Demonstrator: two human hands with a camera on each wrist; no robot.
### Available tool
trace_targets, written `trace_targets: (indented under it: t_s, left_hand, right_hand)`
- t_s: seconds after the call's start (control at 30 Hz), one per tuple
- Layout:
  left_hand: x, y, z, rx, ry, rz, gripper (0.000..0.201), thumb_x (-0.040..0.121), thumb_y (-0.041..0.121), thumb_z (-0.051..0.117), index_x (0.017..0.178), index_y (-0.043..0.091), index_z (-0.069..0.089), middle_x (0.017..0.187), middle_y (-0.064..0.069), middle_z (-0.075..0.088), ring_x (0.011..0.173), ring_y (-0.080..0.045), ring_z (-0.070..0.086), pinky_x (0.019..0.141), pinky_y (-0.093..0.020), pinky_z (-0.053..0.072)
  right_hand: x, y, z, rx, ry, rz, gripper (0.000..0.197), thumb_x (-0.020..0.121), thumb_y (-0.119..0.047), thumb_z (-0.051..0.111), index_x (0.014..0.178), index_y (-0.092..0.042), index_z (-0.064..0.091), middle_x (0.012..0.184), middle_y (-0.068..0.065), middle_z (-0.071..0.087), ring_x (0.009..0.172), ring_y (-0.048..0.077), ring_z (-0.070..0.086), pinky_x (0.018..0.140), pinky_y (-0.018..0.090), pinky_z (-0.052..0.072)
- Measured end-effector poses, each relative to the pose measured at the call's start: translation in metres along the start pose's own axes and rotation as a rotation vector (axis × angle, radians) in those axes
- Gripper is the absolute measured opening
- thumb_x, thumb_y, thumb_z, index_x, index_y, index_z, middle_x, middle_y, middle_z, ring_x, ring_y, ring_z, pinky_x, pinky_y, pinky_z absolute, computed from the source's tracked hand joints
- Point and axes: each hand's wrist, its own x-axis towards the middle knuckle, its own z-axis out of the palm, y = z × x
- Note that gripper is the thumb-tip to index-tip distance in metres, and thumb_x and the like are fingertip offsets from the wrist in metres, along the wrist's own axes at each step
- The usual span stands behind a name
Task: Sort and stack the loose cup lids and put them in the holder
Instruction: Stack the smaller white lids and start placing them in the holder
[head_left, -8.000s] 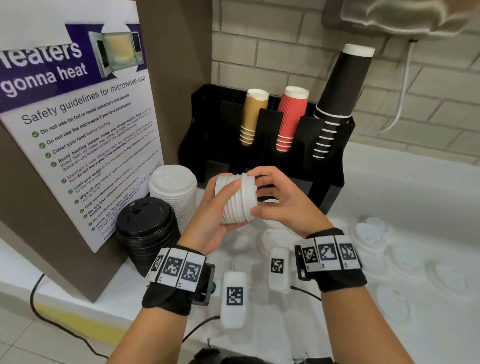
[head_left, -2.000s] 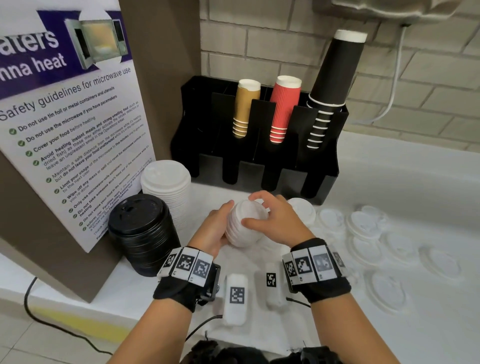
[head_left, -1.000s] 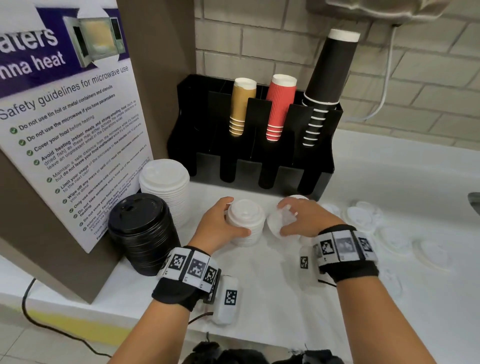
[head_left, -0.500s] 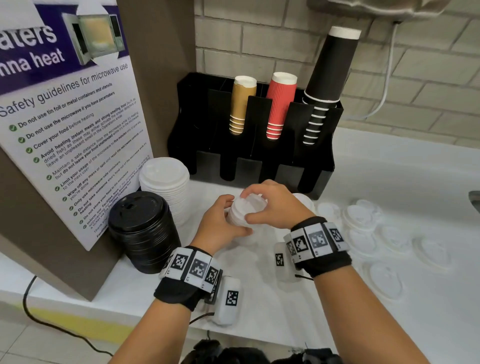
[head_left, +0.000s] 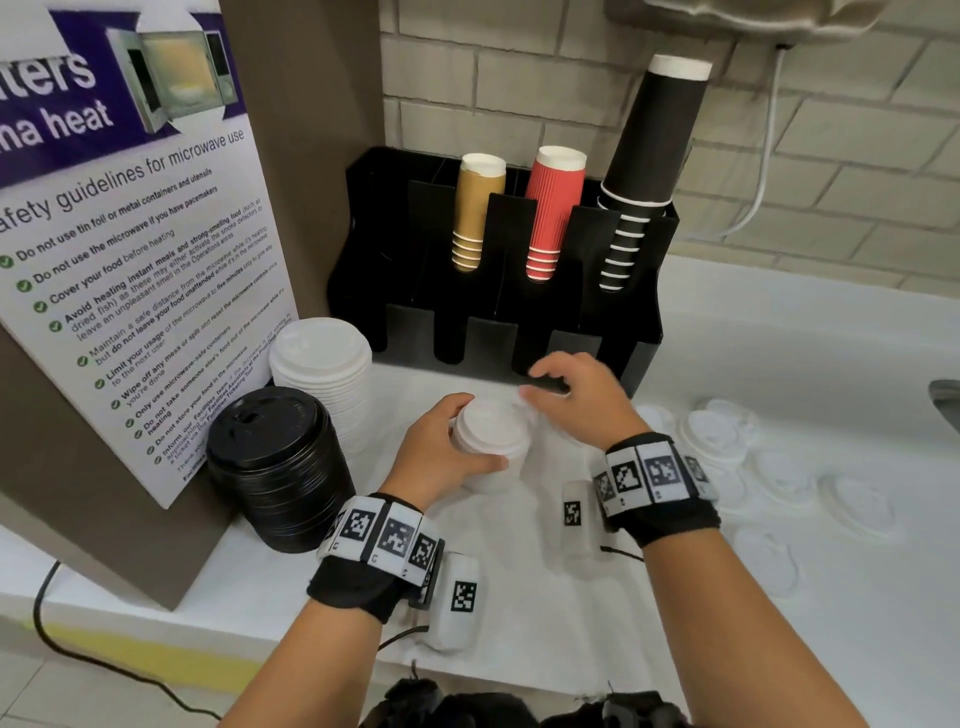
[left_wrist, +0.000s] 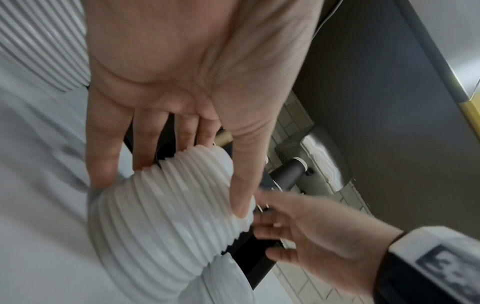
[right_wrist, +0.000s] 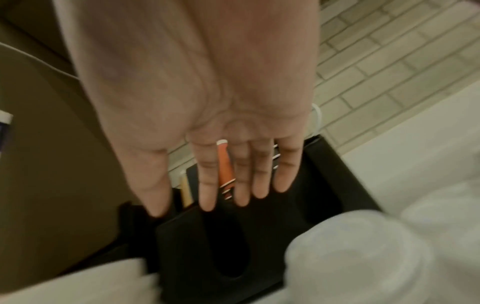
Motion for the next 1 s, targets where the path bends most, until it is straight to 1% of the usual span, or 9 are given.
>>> trace_targets:
  t_s: [0.07,0.13,0.23,0.37,0.53,0.63,0.73,0.87,1.0]
  left_hand:
    - [0.001,-0.002,0.0,-0.001,-0.001,0.001,0.064,0.065,0.013,0.088,0.115,0.03,0.052,0.105,0.022,0.053,0.106,-0.012,0.052,0.089,-0.027,0.042]
    - [0.002,-0.002,0.0,0.001,-0.006,0.0,0.064,0.065,0.014,0.088,0.115,0.03,0.051,0.105,0.023,0.053,0.106,-0.012,0.052,0.089,-0.027,0.042]
    - [0.004,-0.003,0.001,0.006,-0.025,0.004,0.065,0.065,0.015,0.088,0.116,0.029,0.051,0.105,0.023,0.052,0.103,-0.007,0.05,0.089,-0.028,0.043]
    - [0.006,-0.004,0.002,0.01,-0.037,0.001,0.064,0.065,0.016,0.088,0.115,0.031,0.051,0.105,0.024,0.052,0.101,-0.005,0.049,0.088,-0.028,0.043]
    - [0.007,-0.006,0.002,0.003,-0.041,0.001,0.064,0.064,0.015,0.089,0.112,0.033,0.051,0.106,0.023,0.053,0.104,-0.007,0.05,0.089,-0.027,0.043]
    - [0.009,-0.007,0.001,-0.001,-0.042,0.004,0.065,0.064,0.014,0.089,0.112,0.034,0.05,0.107,0.024,0.052,0.105,-0.008,0.05,0.09,-0.027,0.042]
    - [0.009,-0.008,0.001,0.01,-0.048,0.01,0.065,0.064,0.015,0.089,0.11,0.037,0.049,0.106,0.025,0.051,0.104,-0.008,0.049,0.089,-0.026,0.041]
    - [0.009,-0.007,0.0,0.005,-0.062,0.002,0.069,0.064,0.014,0.088,0.117,0.035,0.049,0.11,0.021,0.05,0.107,-0.012,0.051,0.091,-0.028,0.043]
    - [0.008,-0.005,-0.001,-0.011,-0.068,-0.008,0.071,0.065,0.013,0.088,0.122,0.031,0.049,0.113,0.015,0.051,0.107,-0.014,0.053,0.091,-0.031,0.047]
  right_hand:
    - [0.007,0.017,-0.011,-0.185,-0.016,0.178,0.05,0.086,-0.037,0.066,0.131,-0.02,0.052,0.126,0.012,0.051,0.121,0.031,0.044,0.102,0.039,0.04]
    - [0.013,0.03,-0.016,-0.311,-0.183,0.316,0.069,0.082,-0.039,0.069,0.142,-0.022,0.039,0.137,0.015,0.044,0.127,0.035,0.041,0.105,0.041,0.039]
    - [0.021,0.038,-0.014,-0.322,-0.345,0.364,0.086,0.074,-0.038,0.077,0.146,-0.026,0.031,0.141,0.01,0.045,0.126,0.031,0.047,0.098,0.036,0.042]
    - [0.03,0.037,-0.003,-0.36,-0.424,0.314,0.08,0.066,-0.033,0.083,0.133,-0.026,0.039,0.115,0.007,0.053,0.097,0.028,0.056,0.079,0.036,0.05]
    - [0.035,0.033,-0.001,-0.384,-0.448,0.269,0.074,0.062,-0.034,0.083,0.123,-0.028,0.041,0.104,0.004,0.051,0.086,0.025,0.057,0.067,0.034,0.051]
    - [0.034,0.034,-0.011,-0.288,-0.385,0.248,0.069,0.065,-0.033,0.08,0.121,-0.029,0.04,0.104,0.003,0.048,0.089,0.024,0.055,0.07,0.033,0.048]
    - [0.027,0.033,-0.026,-0.049,-0.292,0.187,0.065,0.069,-0.028,0.08,0.12,-0.032,0.039,0.104,0.0,0.05,0.09,0.018,0.054,0.066,0.024,0.043]
    - [0.015,0.016,-0.033,0.207,-0.351,0.032,0.063,0.07,-0.023,0.081,0.119,-0.042,0.045,0.109,-0.012,0.053,0.099,0.008,0.054,0.074,0.02,0.044]
    - [0.011,0.002,-0.026,0.246,-0.435,-0.049,0.065,0.069,-0.017,0.082,0.12,-0.039,0.047,0.116,-0.012,0.054,0.107,0.007,0.054,0.082,0.022,0.047]
